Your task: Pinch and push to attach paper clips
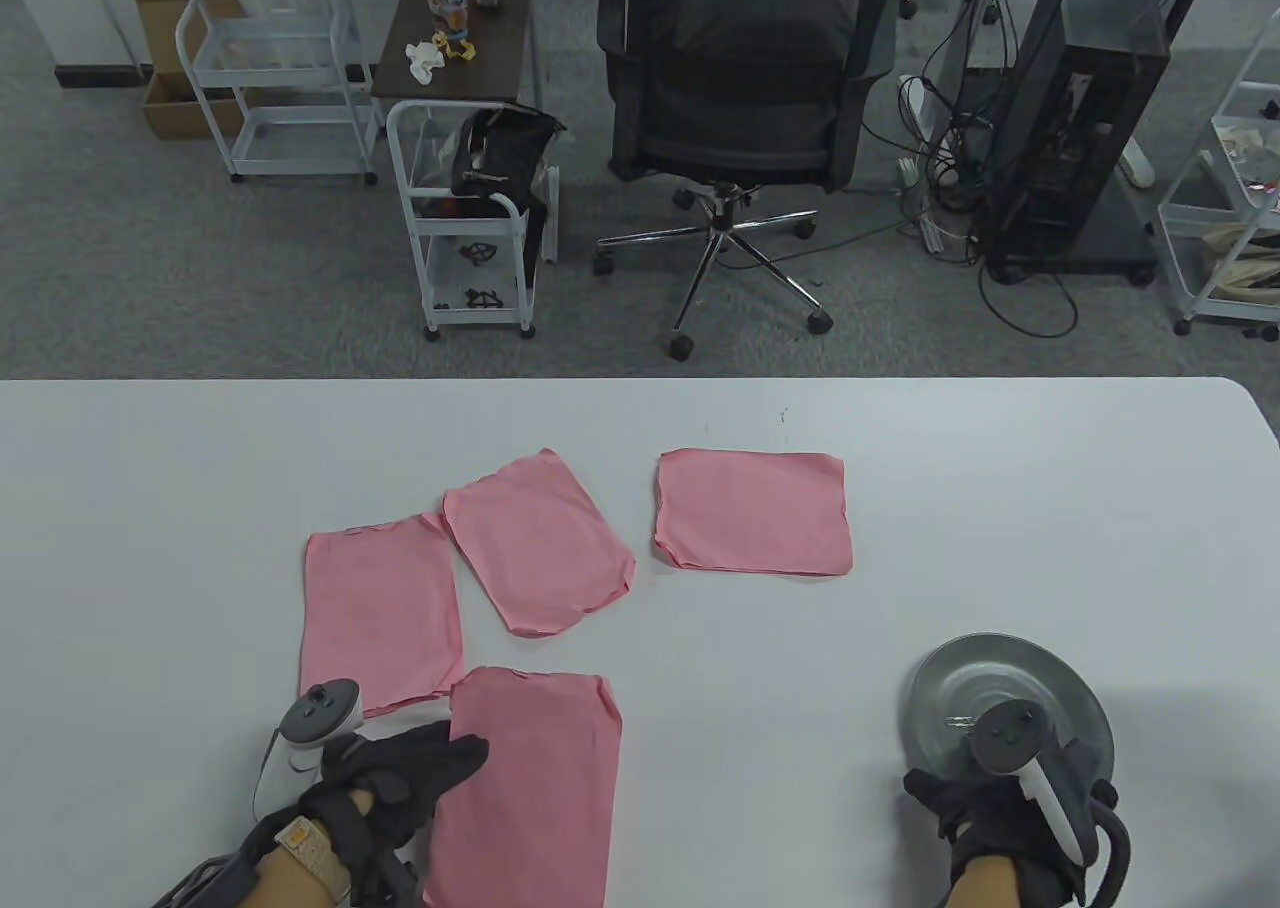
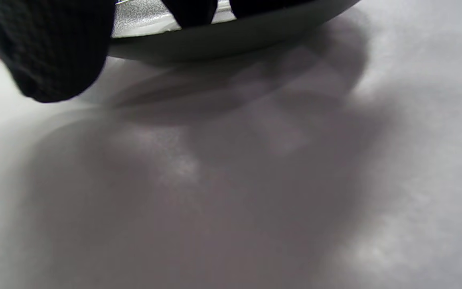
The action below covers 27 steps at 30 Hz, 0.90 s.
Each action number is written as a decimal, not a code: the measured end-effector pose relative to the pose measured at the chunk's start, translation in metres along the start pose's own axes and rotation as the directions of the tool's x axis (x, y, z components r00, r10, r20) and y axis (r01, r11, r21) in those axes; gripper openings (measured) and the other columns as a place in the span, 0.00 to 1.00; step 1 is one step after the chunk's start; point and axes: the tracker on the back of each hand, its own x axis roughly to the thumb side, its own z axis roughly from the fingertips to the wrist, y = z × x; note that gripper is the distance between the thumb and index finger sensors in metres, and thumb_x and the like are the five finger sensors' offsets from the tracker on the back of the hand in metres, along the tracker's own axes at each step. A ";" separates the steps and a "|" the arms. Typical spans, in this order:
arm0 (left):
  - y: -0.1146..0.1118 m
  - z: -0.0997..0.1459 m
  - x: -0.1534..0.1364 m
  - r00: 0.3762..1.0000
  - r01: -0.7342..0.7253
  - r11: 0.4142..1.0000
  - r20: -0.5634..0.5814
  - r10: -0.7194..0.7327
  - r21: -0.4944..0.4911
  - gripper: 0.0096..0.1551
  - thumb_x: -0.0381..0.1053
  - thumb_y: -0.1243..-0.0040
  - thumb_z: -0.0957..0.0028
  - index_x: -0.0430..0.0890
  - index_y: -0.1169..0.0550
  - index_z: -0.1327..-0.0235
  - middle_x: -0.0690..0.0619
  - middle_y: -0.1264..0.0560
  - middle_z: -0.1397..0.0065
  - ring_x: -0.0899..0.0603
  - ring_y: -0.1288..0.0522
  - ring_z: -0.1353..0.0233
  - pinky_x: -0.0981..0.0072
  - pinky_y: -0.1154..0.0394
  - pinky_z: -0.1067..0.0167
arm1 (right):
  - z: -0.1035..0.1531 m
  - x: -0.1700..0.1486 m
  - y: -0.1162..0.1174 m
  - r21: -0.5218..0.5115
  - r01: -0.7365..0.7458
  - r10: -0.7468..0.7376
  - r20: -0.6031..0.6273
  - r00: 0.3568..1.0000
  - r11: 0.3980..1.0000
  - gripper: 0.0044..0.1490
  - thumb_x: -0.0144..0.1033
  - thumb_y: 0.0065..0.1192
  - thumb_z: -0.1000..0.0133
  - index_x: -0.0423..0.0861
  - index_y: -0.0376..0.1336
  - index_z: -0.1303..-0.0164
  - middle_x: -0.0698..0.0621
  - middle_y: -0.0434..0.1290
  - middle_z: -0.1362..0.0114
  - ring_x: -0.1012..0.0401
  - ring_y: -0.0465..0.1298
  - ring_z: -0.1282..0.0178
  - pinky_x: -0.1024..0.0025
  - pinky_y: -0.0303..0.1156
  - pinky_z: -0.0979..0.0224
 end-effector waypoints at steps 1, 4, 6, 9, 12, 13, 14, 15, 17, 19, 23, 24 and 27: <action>0.000 0.000 0.000 1.000 0.004 1.000 -0.003 -0.004 -0.003 0.26 0.59 0.36 0.54 0.50 0.16 0.45 0.52 0.12 0.48 0.46 0.09 0.49 0.50 0.21 0.41 | 0.000 0.000 0.000 -0.005 0.002 -0.002 0.007 1.000 1.000 0.56 0.62 0.68 0.57 0.53 0.46 0.24 0.41 0.44 0.23 0.38 0.43 0.23 0.31 0.24 0.28; 0.000 0.000 0.000 1.000 0.011 1.000 -0.006 -0.011 -0.009 0.26 0.59 0.36 0.54 0.50 0.16 0.45 0.52 0.12 0.48 0.46 0.09 0.49 0.51 0.21 0.41 | 0.001 0.002 -0.001 -0.009 0.010 -0.010 0.043 0.999 1.000 0.49 0.57 0.69 0.55 0.56 0.50 0.27 0.43 0.46 0.23 0.39 0.44 0.23 0.31 0.24 0.28; 0.000 -0.001 -0.001 1.000 0.012 1.000 -0.005 -0.012 -0.011 0.26 0.58 0.36 0.54 0.50 0.16 0.45 0.52 0.12 0.48 0.46 0.09 0.49 0.50 0.21 0.41 | 0.003 0.003 -0.003 -0.026 0.000 0.002 0.063 0.998 1.000 0.46 0.54 0.70 0.54 0.57 0.53 0.28 0.43 0.48 0.23 0.39 0.46 0.22 0.31 0.26 0.27; 0.000 0.000 -0.001 1.000 0.016 1.000 -0.004 -0.016 -0.012 0.26 0.58 0.36 0.54 0.50 0.16 0.45 0.52 0.12 0.48 0.46 0.09 0.49 0.51 0.21 0.41 | 0.006 0.003 -0.005 -0.045 0.007 -0.003 0.080 0.997 0.999 0.46 0.52 0.71 0.54 0.55 0.53 0.28 0.44 0.50 0.23 0.40 0.48 0.23 0.30 0.28 0.27; 0.000 0.000 -0.002 1.000 0.019 1.000 -0.003 -0.019 -0.013 0.26 0.58 0.36 0.54 0.50 0.16 0.45 0.52 0.12 0.48 0.46 0.09 0.49 0.50 0.21 0.41 | 0.009 0.003 -0.006 -0.082 -0.005 0.010 0.070 0.998 0.997 0.48 0.51 0.72 0.55 0.52 0.53 0.28 0.44 0.52 0.24 0.40 0.50 0.23 0.30 0.30 0.26; 0.000 0.000 -0.002 1.000 0.020 1.000 -0.002 -0.020 -0.014 0.26 0.58 0.36 0.54 0.50 0.16 0.45 0.52 0.12 0.48 0.46 0.09 0.49 0.51 0.21 0.41 | 0.010 0.003 -0.005 -0.099 -0.018 0.025 0.064 0.998 0.995 0.47 0.51 0.73 0.55 0.52 0.54 0.28 0.44 0.53 0.25 0.40 0.51 0.24 0.30 0.31 0.26; 0.000 0.000 -0.002 1.000 0.021 1.000 -0.002 -0.021 -0.014 0.26 0.58 0.36 0.54 0.50 0.16 0.45 0.52 0.12 0.48 0.46 0.09 0.49 0.51 0.21 0.41 | 0.010 0.004 -0.004 -0.103 -0.030 0.037 0.062 0.997 0.994 0.46 0.50 0.73 0.55 0.52 0.55 0.29 0.44 0.55 0.25 0.40 0.52 0.24 0.30 0.31 0.26; 0.000 0.000 -0.002 1.000 0.021 1.000 -0.002 -0.021 -0.014 0.26 0.58 0.36 0.54 0.50 0.16 0.45 0.52 0.12 0.48 0.46 0.09 0.49 0.51 0.21 0.41 | 0.010 0.005 -0.003 -0.104 -0.047 0.053 0.061 0.997 0.993 0.44 0.50 0.72 0.55 0.53 0.56 0.30 0.44 0.55 0.26 0.40 0.53 0.25 0.30 0.32 0.26; 0.000 0.000 -0.002 1.000 0.022 1.000 -0.002 -0.022 -0.016 0.26 0.58 0.36 0.54 0.50 0.16 0.45 0.52 0.12 0.48 0.46 0.09 0.49 0.51 0.21 0.41 | 0.009 0.006 -0.001 -0.106 -0.071 0.077 0.049 0.996 0.992 0.44 0.49 0.72 0.55 0.52 0.56 0.30 0.44 0.57 0.27 0.40 0.54 0.25 0.30 0.33 0.26; 0.000 0.001 -0.002 1.000 0.023 1.000 -0.003 -0.023 -0.017 0.26 0.58 0.36 0.54 0.50 0.16 0.45 0.52 0.12 0.48 0.46 0.09 0.49 0.51 0.21 0.41 | 0.010 0.008 0.000 -0.123 -0.080 0.086 0.047 0.995 0.989 0.43 0.48 0.73 0.55 0.53 0.57 0.31 0.45 0.58 0.28 0.41 0.56 0.26 0.30 0.34 0.25; 0.000 0.001 -0.002 1.000 0.026 0.999 -0.002 -0.026 -0.020 0.26 0.58 0.36 0.54 0.50 0.16 0.45 0.51 0.12 0.48 0.46 0.09 0.49 0.51 0.21 0.41 | 0.013 0.014 -0.001 -0.199 -0.118 0.132 0.061 0.989 0.973 0.36 0.44 0.74 0.55 0.52 0.63 0.37 0.48 0.66 0.33 0.43 0.63 0.29 0.31 0.41 0.24; 0.000 0.001 -0.003 1.000 0.026 0.999 -0.002 -0.026 -0.021 0.26 0.58 0.36 0.54 0.50 0.16 0.45 0.51 0.12 0.48 0.46 0.09 0.49 0.51 0.21 0.41 | 0.015 0.016 -0.002 -0.234 -0.131 0.149 0.065 0.987 0.964 0.34 0.43 0.74 0.56 0.52 0.65 0.39 0.49 0.69 0.35 0.44 0.66 0.31 0.31 0.44 0.24; 0.000 0.001 -0.003 1.000 0.027 0.999 -0.003 -0.027 -0.022 0.26 0.58 0.36 0.54 0.50 0.16 0.45 0.51 0.12 0.48 0.46 0.09 0.49 0.51 0.21 0.41 | 0.018 0.018 -0.003 -0.306 -0.149 0.178 0.069 0.982 0.940 0.29 0.42 0.76 0.57 0.52 0.69 0.45 0.52 0.73 0.40 0.47 0.72 0.35 0.32 0.50 0.24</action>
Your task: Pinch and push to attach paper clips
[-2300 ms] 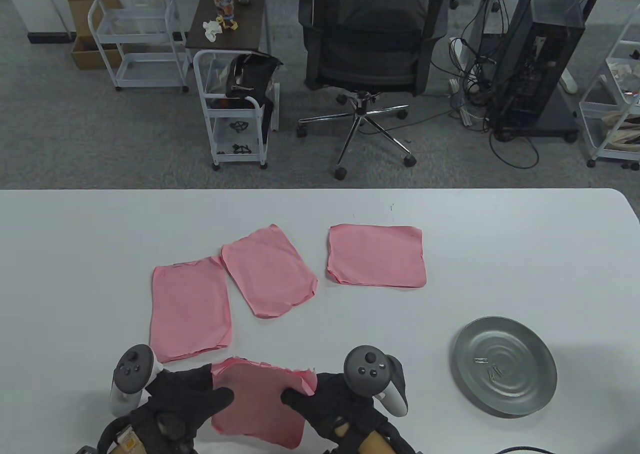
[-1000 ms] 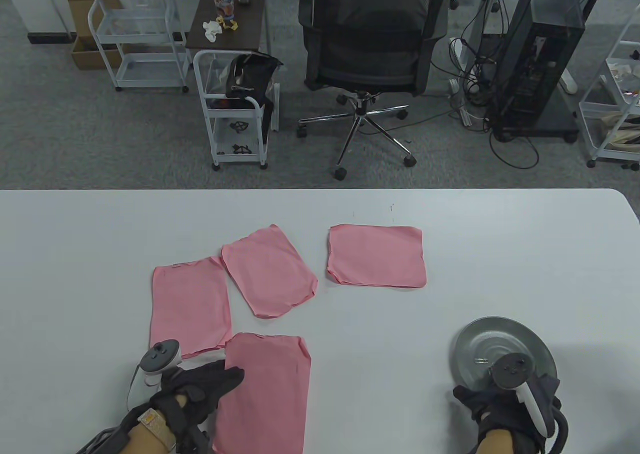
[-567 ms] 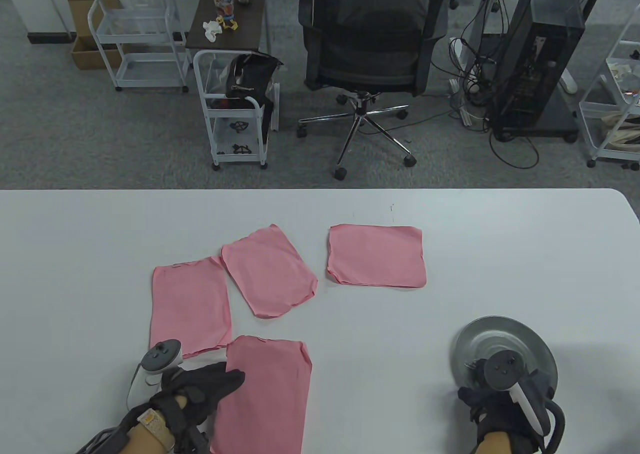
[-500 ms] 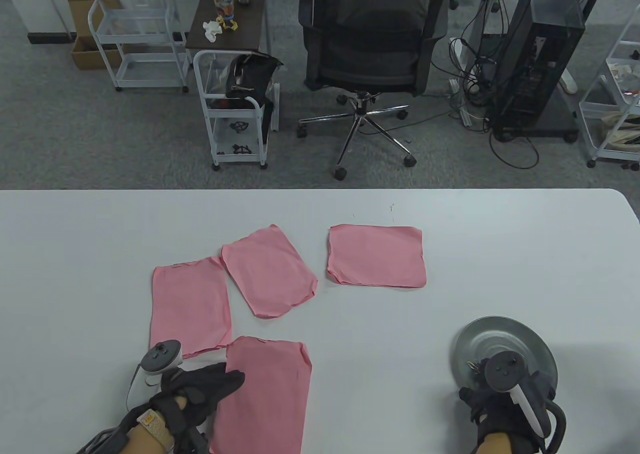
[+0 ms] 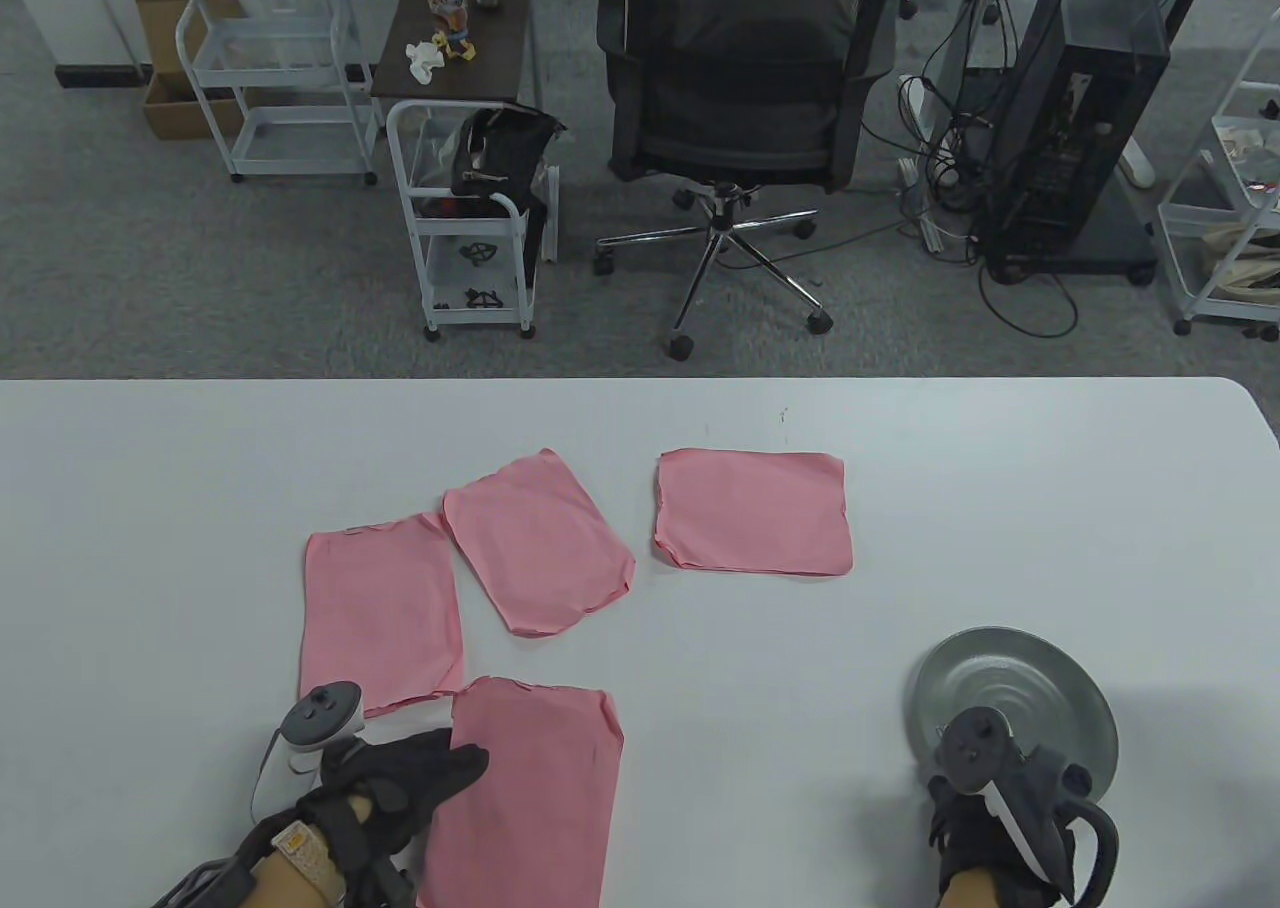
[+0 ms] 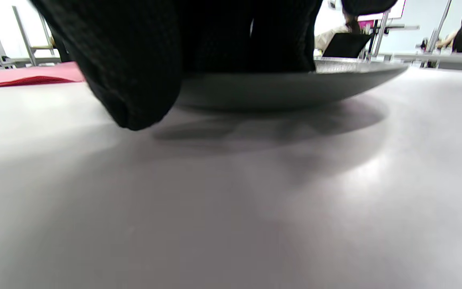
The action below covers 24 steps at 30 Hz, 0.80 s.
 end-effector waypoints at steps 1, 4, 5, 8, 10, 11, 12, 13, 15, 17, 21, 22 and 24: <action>0.000 0.000 0.000 1.000 0.000 1.000 -0.001 0.000 0.000 0.26 0.58 0.36 0.54 0.50 0.16 0.45 0.51 0.12 0.48 0.46 0.09 0.49 0.51 0.21 0.41 | 0.000 0.000 -0.001 -0.007 0.000 0.000 0.001 1.000 1.000 0.29 0.42 0.76 0.58 0.53 0.69 0.46 0.52 0.74 0.41 0.48 0.73 0.36 0.32 0.52 0.24; 0.000 0.000 0.000 1.000 0.001 1.000 -0.001 -0.001 0.001 0.26 0.58 0.36 0.54 0.50 0.16 0.45 0.52 0.12 0.48 0.46 0.09 0.49 0.51 0.21 0.41 | 0.001 -0.001 -0.001 -0.013 0.021 -0.021 0.001 1.000 1.000 0.28 0.43 0.76 0.58 0.53 0.70 0.47 0.53 0.75 0.42 0.48 0.74 0.38 0.34 0.54 0.25; 0.000 0.001 0.000 1.000 0.001 1.000 0.000 -0.001 0.002 0.26 0.58 0.36 0.54 0.50 0.16 0.45 0.52 0.12 0.48 0.46 0.09 0.49 0.51 0.21 0.41 | 0.001 -0.002 -0.002 -0.025 0.029 -0.029 0.000 1.000 0.999 0.27 0.43 0.76 0.58 0.53 0.71 0.48 0.53 0.76 0.43 0.48 0.75 0.39 0.35 0.55 0.25; 0.000 0.001 0.000 1.000 0.001 1.000 -0.001 -0.001 0.003 0.26 0.58 0.36 0.54 0.50 0.16 0.45 0.52 0.12 0.48 0.46 0.09 0.49 0.51 0.21 0.41 | 0.001 -0.004 -0.003 -0.032 0.046 -0.045 0.005 0.999 0.998 0.25 0.43 0.76 0.58 0.53 0.72 0.50 0.53 0.77 0.45 0.49 0.76 0.41 0.37 0.59 0.25; 0.000 0.001 -0.001 1.000 0.002 1.000 0.000 -0.002 0.003 0.26 0.58 0.36 0.54 0.50 0.16 0.45 0.52 0.12 0.48 0.46 0.09 0.49 0.51 0.21 0.40 | 0.001 -0.006 -0.004 -0.040 0.062 -0.062 0.013 0.998 0.997 0.25 0.43 0.76 0.58 0.53 0.72 0.51 0.53 0.78 0.45 0.50 0.77 0.41 0.39 0.61 0.26; 0.000 0.001 -0.001 1.000 0.002 1.000 0.000 -0.002 0.003 0.26 0.58 0.36 0.54 0.50 0.16 0.45 0.52 0.12 0.48 0.46 0.09 0.49 0.51 0.21 0.40 | 0.001 -0.007 -0.004 -0.048 0.064 -0.063 0.013 0.998 0.997 0.24 0.43 0.77 0.58 0.52 0.73 0.52 0.53 0.78 0.45 0.50 0.78 0.42 0.40 0.62 0.26; 0.000 0.001 -0.001 1.000 0.003 1.000 0.000 -0.003 0.003 0.26 0.58 0.36 0.54 0.50 0.16 0.45 0.52 0.12 0.48 0.46 0.09 0.49 0.51 0.21 0.40 | 0.002 -0.008 -0.005 -0.053 0.066 -0.065 0.016 0.998 0.996 0.24 0.43 0.77 0.58 0.52 0.73 0.52 0.53 0.79 0.46 0.50 0.78 0.42 0.41 0.62 0.26; -0.001 0.001 -0.001 1.000 0.004 1.000 0.000 -0.004 0.003 0.26 0.58 0.36 0.54 0.50 0.16 0.45 0.52 0.12 0.48 0.46 0.09 0.49 0.51 0.21 0.40 | 0.002 -0.008 -0.006 -0.059 0.072 -0.071 0.018 0.997 0.996 0.24 0.43 0.77 0.58 0.51 0.73 0.52 0.53 0.80 0.46 0.50 0.79 0.43 0.41 0.63 0.27; -0.001 0.001 -0.001 1.000 0.006 1.000 -0.001 -0.006 0.003 0.26 0.58 0.36 0.54 0.50 0.16 0.45 0.52 0.12 0.48 0.46 0.09 0.49 0.51 0.21 0.40 | 0.002 -0.008 -0.007 -0.067 0.066 -0.063 0.034 0.997 0.996 0.24 0.43 0.78 0.58 0.50 0.74 0.53 0.53 0.81 0.47 0.50 0.80 0.43 0.42 0.63 0.27; -0.001 0.001 -0.001 1.000 0.007 1.000 -0.002 -0.007 0.001 0.26 0.58 0.36 0.54 0.50 0.16 0.45 0.52 0.12 0.48 0.47 0.09 0.49 0.51 0.21 0.40 | 0.003 -0.006 -0.006 -0.076 0.051 -0.048 0.047 0.998 0.996 0.24 0.43 0.78 0.58 0.50 0.74 0.54 0.53 0.81 0.48 0.50 0.80 0.44 0.42 0.64 0.27; -0.001 0.001 -0.001 1.000 0.008 1.000 -0.002 -0.008 -0.001 0.26 0.58 0.36 0.54 0.50 0.16 0.45 0.52 0.12 0.48 0.47 0.09 0.49 0.51 0.21 0.40 | 0.001 -0.005 -0.003 -0.050 0.053 -0.050 0.058 0.997 0.997 0.24 0.42 0.71 0.54 0.49 0.70 0.49 0.52 0.78 0.45 0.49 0.77 0.42 0.40 0.61 0.26; -0.001 0.001 -0.001 1.000 0.008 1.000 -0.001 -0.008 -0.003 0.26 0.58 0.36 0.54 0.50 0.16 0.45 0.52 0.12 0.48 0.46 0.09 0.49 0.51 0.21 0.40 | 0.001 -0.007 -0.003 -0.051 0.055 -0.053 0.050 0.997 0.997 0.25 0.42 0.69 0.54 0.49 0.69 0.47 0.52 0.77 0.44 0.49 0.77 0.41 0.40 0.60 0.26; -0.001 0.001 -0.001 1.000 0.008 1.000 0.000 -0.008 -0.004 0.26 0.58 0.36 0.54 0.50 0.16 0.45 0.52 0.12 0.48 0.47 0.09 0.49 0.51 0.21 0.40 | 0.000 -0.012 -0.004 -0.064 0.100 -0.098 0.038 0.994 0.993 0.25 0.42 0.64 0.53 0.50 0.67 0.46 0.53 0.76 0.43 0.50 0.76 0.40 0.41 0.61 0.26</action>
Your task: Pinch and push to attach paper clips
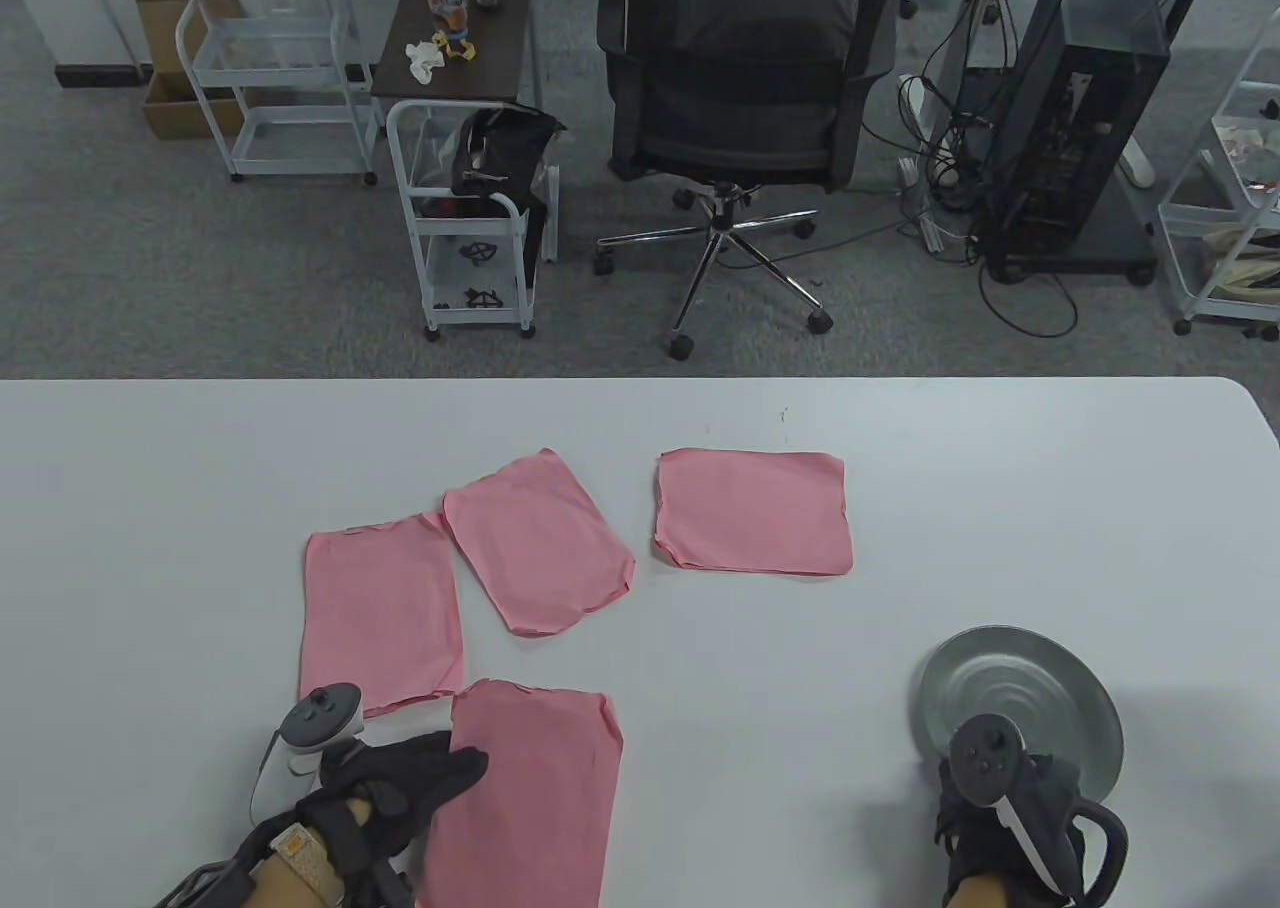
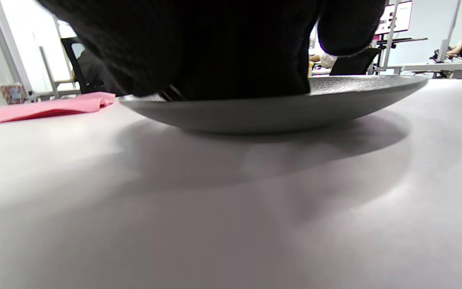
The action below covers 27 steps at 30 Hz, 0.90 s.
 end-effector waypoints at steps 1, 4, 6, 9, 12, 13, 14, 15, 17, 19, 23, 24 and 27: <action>0.000 0.000 0.000 1.000 0.000 1.000 0.000 0.000 0.000 0.26 0.58 0.36 0.54 0.50 0.16 0.45 0.52 0.12 0.48 0.46 0.09 0.49 0.51 0.21 0.40 | 0.000 -0.004 -0.001 -0.015 0.042 -0.042 -0.013 0.999 0.999 0.25 0.42 0.63 0.53 0.50 0.66 0.46 0.53 0.75 0.43 0.50 0.76 0.40 0.41 0.61 0.26; 0.000 0.000 0.000 1.000 0.000 1.000 -0.001 0.000 0.000 0.26 0.58 0.36 0.54 0.50 0.16 0.45 0.52 0.12 0.48 0.46 0.09 0.49 0.51 0.21 0.40 | -0.001 -0.019 -0.005 -0.056 0.249 -0.251 -0.045 0.967 0.967 0.25 0.43 0.60 0.53 0.51 0.65 0.45 0.54 0.76 0.43 0.51 0.78 0.42 0.45 0.66 0.28; 0.000 0.000 0.000 1.000 0.003 1.000 -0.006 -0.003 0.001 0.26 0.58 0.36 0.54 0.50 0.16 0.45 0.52 0.12 0.48 0.47 0.09 0.49 0.52 0.21 0.40 | -0.001 -0.029 -0.005 -0.055 0.424 -0.427 -0.081 0.901 0.904 0.25 0.42 0.59 0.52 0.50 0.64 0.44 0.53 0.76 0.42 0.52 0.79 0.43 0.48 0.68 0.29; 0.000 0.000 0.000 1.000 0.008 1.000 -0.013 -0.008 0.004 0.26 0.58 0.36 0.54 0.50 0.16 0.45 0.52 0.12 0.48 0.47 0.09 0.49 0.52 0.21 0.41 | -0.001 -0.044 -0.002 -0.056 0.676 -0.675 -0.153 0.721 0.735 0.25 0.42 0.61 0.50 0.49 0.64 0.43 0.52 0.77 0.43 0.53 0.82 0.46 0.51 0.71 0.30; 0.000 0.000 0.000 1.000 0.010 1.000 -0.016 -0.010 0.005 0.26 0.58 0.36 0.54 0.50 0.16 0.45 0.52 0.12 0.48 0.47 0.09 0.49 0.52 0.21 0.41 | -0.002 -0.048 0.002 -0.034 0.792 -0.784 -0.178 0.595 0.609 0.25 0.41 0.61 0.49 0.48 0.64 0.42 0.51 0.77 0.43 0.53 0.82 0.48 0.52 0.71 0.31; 0.000 -0.001 0.000 1.000 0.011 1.000 -0.017 -0.011 0.006 0.26 0.58 0.36 0.54 0.50 0.16 0.45 0.52 0.12 0.48 0.47 0.09 0.49 0.53 0.21 0.41 | -0.002 -0.047 0.002 -0.028 0.818 -0.810 -0.170 0.562 0.574 0.25 0.41 0.61 0.49 0.48 0.64 0.42 0.51 0.77 0.43 0.53 0.82 0.48 0.51 0.70 0.31; 0.000 -0.001 0.000 1.000 0.012 1.000 -0.019 -0.012 0.006 0.26 0.59 0.36 0.54 0.51 0.16 0.45 0.52 0.12 0.48 0.47 0.09 0.49 0.53 0.21 0.41 | -0.002 -0.045 0.002 -0.024 0.834 -0.826 -0.160 0.541 0.551 0.25 0.41 0.61 0.50 0.48 0.64 0.42 0.51 0.77 0.43 0.53 0.82 0.48 0.51 0.70 0.30; -0.001 -0.001 0.000 1.000 0.013 1.000 -0.020 -0.013 0.007 0.26 0.58 0.36 0.54 0.51 0.16 0.45 0.52 0.12 0.48 0.48 0.09 0.49 0.53 0.21 0.41 | -0.002 -0.042 0.002 -0.017 0.856 -0.849 -0.142 0.509 0.516 0.25 0.41 0.61 0.50 0.48 0.64 0.42 0.51 0.77 0.43 0.53 0.82 0.47 0.51 0.70 0.30; -0.001 -0.001 0.000 1.000 0.014 1.000 -0.022 -0.014 0.007 0.26 0.58 0.36 0.54 0.50 0.16 0.45 0.52 0.12 0.48 0.48 0.09 0.49 0.53 0.21 0.41 | -0.002 -0.031 0.001 0.033 0.913 -0.907 -0.099 0.409 0.408 0.25 0.41 0.60 0.49 0.48 0.63 0.42 0.51 0.76 0.42 0.52 0.81 0.47 0.49 0.69 0.30; -0.001 -0.001 0.000 1.000 0.011 1.000 -0.028 -0.011 0.008 0.26 0.59 0.37 0.54 0.51 0.16 0.45 0.52 0.12 0.48 0.48 0.09 0.49 0.53 0.21 0.41 | 0.001 -0.008 -0.008 0.121 0.938 -0.943 -0.026 0.331 0.325 0.25 0.40 0.59 0.49 0.47 0.62 0.41 0.50 0.75 0.42 0.51 0.79 0.45 0.48 0.66 0.28; 0.000 -0.003 0.000 0.999 -0.005 0.999 -0.050 0.007 0.032 0.26 0.59 0.37 0.54 0.51 0.16 0.45 0.53 0.12 0.48 0.48 0.09 0.50 0.53 0.20 0.43 | 0.008 0.050 -0.024 0.232 0.903 -0.932 0.075 0.355 0.362 0.26 0.41 0.58 0.49 0.48 0.62 0.41 0.51 0.75 0.41 0.52 0.79 0.45 0.47 0.66 0.28; 0.000 -0.003 0.000 0.998 -0.005 0.999 -0.055 0.007 0.039 0.26 0.59 0.37 0.54 0.52 0.16 0.45 0.54 0.12 0.48 0.48 0.09 0.50 0.53 0.19 0.43 | 0.010 0.073 -0.027 0.291 0.878 -0.925 0.095 0.369 0.380 0.26 0.41 0.58 0.49 0.48 0.62 0.41 0.51 0.75 0.41 0.51 0.79 0.45 0.46 0.65 0.27; -0.001 -0.004 0.000 0.998 0.008 0.999 -0.063 -0.005 0.047 0.26 0.60 0.37 0.55 0.53 0.16 0.45 0.55 0.11 0.48 0.50 0.08 0.51 0.55 0.18 0.44 | 0.021 0.134 -0.033 0.446 0.787 -0.903 0.154 0.401 0.426 0.25 0.41 0.58 0.48 0.48 0.62 0.40 0.51 0.74 0.39 0.50 0.77 0.40 0.43 0.61 0.25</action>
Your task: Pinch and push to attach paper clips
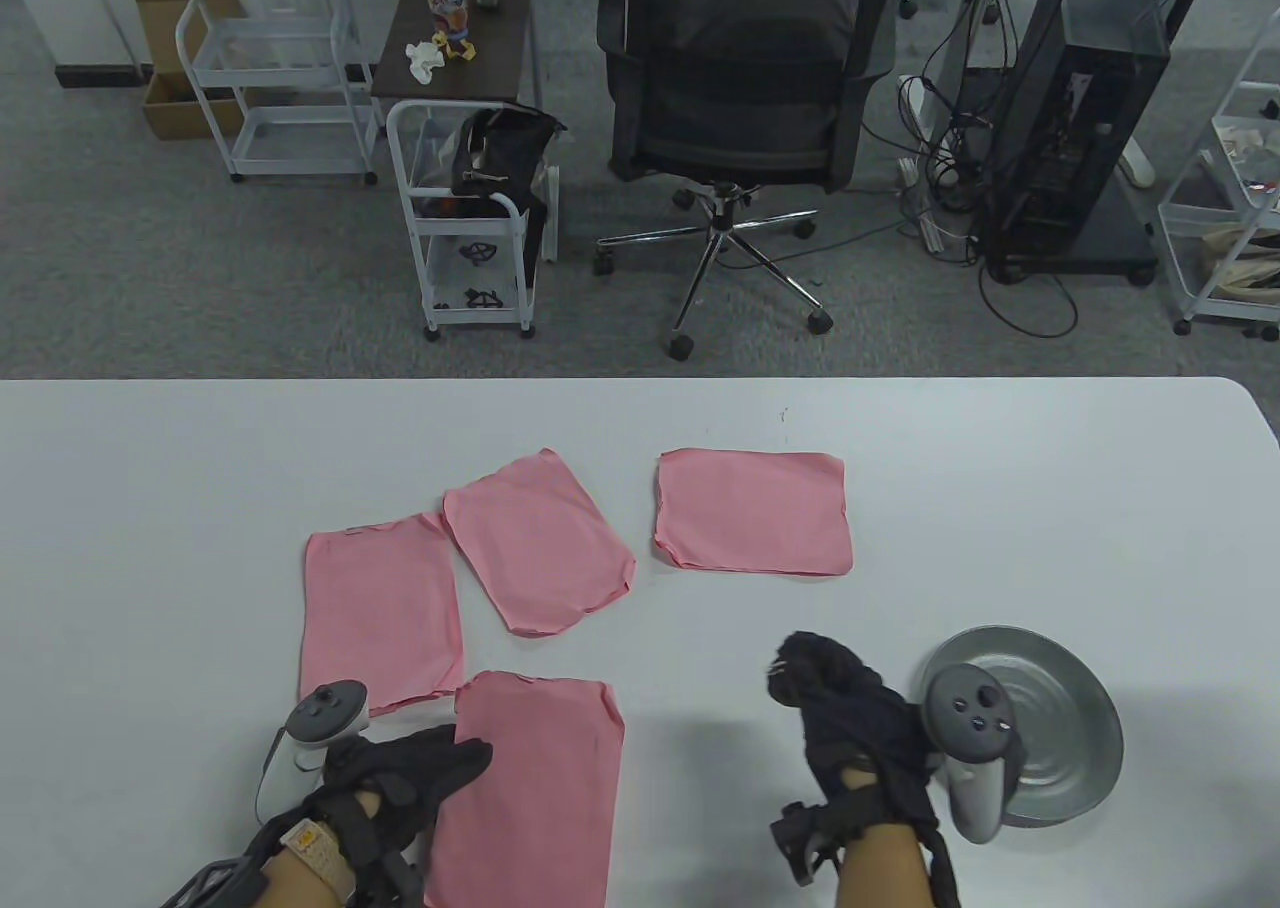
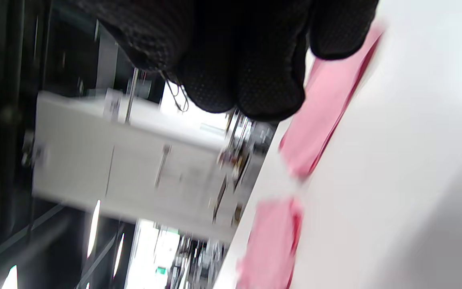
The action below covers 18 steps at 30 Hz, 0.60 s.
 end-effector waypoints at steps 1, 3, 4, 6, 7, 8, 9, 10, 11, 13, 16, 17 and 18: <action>0.000 0.000 0.000 1.000 0.006 1.000 -0.001 -0.006 0.002 0.26 0.60 0.37 0.55 0.53 0.16 0.45 0.55 0.11 0.48 0.50 0.08 0.51 0.56 0.18 0.44 | -0.007 0.015 0.026 0.055 -0.046 0.046 0.016 0.999 0.997 0.25 0.41 0.58 0.48 0.48 0.62 0.40 0.51 0.73 0.38 0.48 0.75 0.36 0.41 0.58 0.24; -0.001 0.000 0.000 1.000 0.009 1.000 0.001 -0.009 -0.001 0.26 0.60 0.37 0.55 0.54 0.16 0.45 0.55 0.11 0.48 0.50 0.08 0.51 0.56 0.18 0.44 | -0.017 0.034 0.070 0.112 -0.167 0.164 0.039 0.986 0.980 0.25 0.41 0.59 0.48 0.50 0.62 0.41 0.51 0.71 0.33 0.46 0.70 0.28 0.37 0.53 0.22; -0.001 0.000 0.000 1.000 0.010 1.000 0.005 -0.010 0.001 0.26 0.60 0.37 0.55 0.54 0.16 0.45 0.55 0.11 0.48 0.50 0.08 0.51 0.55 0.18 0.44 | -0.023 0.039 0.088 0.121 -0.228 0.225 0.039 0.974 0.966 0.25 0.41 0.59 0.48 0.50 0.63 0.41 0.50 0.70 0.31 0.45 0.67 0.25 0.36 0.51 0.21; 0.000 0.000 0.000 1.000 0.011 1.000 0.011 -0.011 0.001 0.26 0.60 0.37 0.55 0.54 0.16 0.45 0.55 0.11 0.48 0.50 0.08 0.51 0.55 0.18 0.44 | -0.033 0.039 0.115 0.127 -0.314 0.313 0.025 0.949 0.941 0.25 0.42 0.59 0.49 0.51 0.64 0.42 0.50 0.70 0.30 0.45 0.65 0.23 0.34 0.50 0.21; 0.000 0.000 0.000 1.000 0.012 1.000 0.017 -0.012 0.001 0.26 0.60 0.37 0.55 0.54 0.16 0.45 0.55 0.11 0.48 0.50 0.08 0.51 0.55 0.18 0.44 | -0.038 0.036 0.126 0.139 -0.334 0.337 0.005 0.942 0.932 0.25 0.42 0.59 0.49 0.51 0.64 0.42 0.50 0.69 0.29 0.45 0.65 0.23 0.34 0.49 0.21; 0.000 0.001 0.000 1.000 0.013 1.000 0.019 -0.013 0.002 0.26 0.59 0.37 0.55 0.54 0.16 0.45 0.55 0.11 0.48 0.49 0.08 0.51 0.55 0.18 0.44 | -0.041 0.033 0.130 0.148 -0.335 0.340 -0.003 0.941 0.930 0.25 0.42 0.59 0.49 0.51 0.63 0.42 0.50 0.69 0.29 0.45 0.64 0.23 0.34 0.49 0.21; 0.000 0.000 -0.001 1.000 0.013 1.000 0.023 -0.013 0.001 0.26 0.59 0.37 0.55 0.54 0.16 0.45 0.55 0.11 0.48 0.49 0.08 0.51 0.55 0.18 0.44 | -0.046 0.026 0.137 0.169 -0.318 0.328 -0.031 0.944 0.933 0.25 0.42 0.59 0.49 0.51 0.63 0.41 0.50 0.68 0.29 0.45 0.64 0.22 0.33 0.47 0.21; 0.000 0.001 -0.001 1.000 0.015 1.000 0.026 -0.015 -0.001 0.25 0.59 0.37 0.55 0.53 0.16 0.45 0.54 0.11 0.48 0.49 0.08 0.51 0.55 0.19 0.44 | -0.049 0.019 0.139 0.171 -0.291 0.304 -0.054 0.951 0.941 0.25 0.42 0.58 0.48 0.51 0.62 0.41 0.50 0.67 0.28 0.45 0.63 0.22 0.33 0.47 0.21; 0.000 0.001 -0.001 0.999 0.016 1.000 0.029 -0.016 -0.002 0.25 0.58 0.37 0.55 0.54 0.17 0.45 0.54 0.11 0.48 0.49 0.08 0.51 0.54 0.19 0.44 | -0.050 0.016 0.140 0.167 -0.278 0.292 -0.064 0.954 0.946 0.25 0.42 0.58 0.48 0.51 0.62 0.41 0.50 0.67 0.28 0.45 0.63 0.22 0.33 0.46 0.21; 0.000 0.002 -0.002 0.999 0.018 1.000 0.034 -0.018 -0.003 0.25 0.58 0.37 0.55 0.54 0.17 0.44 0.54 0.12 0.48 0.49 0.08 0.52 0.54 0.19 0.44 | -0.052 0.001 0.138 0.153 -0.227 0.241 -0.083 0.967 0.962 0.25 0.41 0.59 0.49 0.50 0.63 0.42 0.49 0.68 0.30 0.44 0.64 0.23 0.33 0.47 0.22; -0.001 0.001 -0.001 0.999 0.027 1.000 0.034 -0.026 -0.016 0.26 0.56 0.36 0.55 0.56 0.18 0.42 0.56 0.12 0.46 0.50 0.08 0.51 0.55 0.19 0.43 | -0.051 -0.009 0.133 0.155 -0.169 0.186 -0.104 0.977 0.973 0.25 0.41 0.61 0.50 0.48 0.64 0.43 0.47 0.70 0.32 0.43 0.66 0.26 0.33 0.50 0.23; -0.002 0.000 -0.001 0.999 0.035 0.999 0.033 -0.034 -0.025 0.26 0.56 0.36 0.55 0.58 0.19 0.41 0.56 0.13 0.45 0.50 0.09 0.50 0.55 0.19 0.43 | -0.051 -0.011 0.131 0.171 -0.134 0.155 -0.112 0.982 0.976 0.25 0.40 0.61 0.50 0.48 0.64 0.43 0.47 0.70 0.32 0.42 0.67 0.26 0.33 0.50 0.23; -0.002 -0.001 -0.001 0.999 0.040 0.999 0.033 -0.039 -0.030 0.26 0.55 0.36 0.55 0.58 0.20 0.40 0.56 0.13 0.44 0.50 0.09 0.51 0.55 0.19 0.43 | -0.051 -0.011 0.130 0.175 -0.119 0.140 -0.115 0.983 0.977 0.25 0.40 0.60 0.49 0.48 0.64 0.43 0.47 0.70 0.32 0.42 0.66 0.26 0.34 0.50 0.23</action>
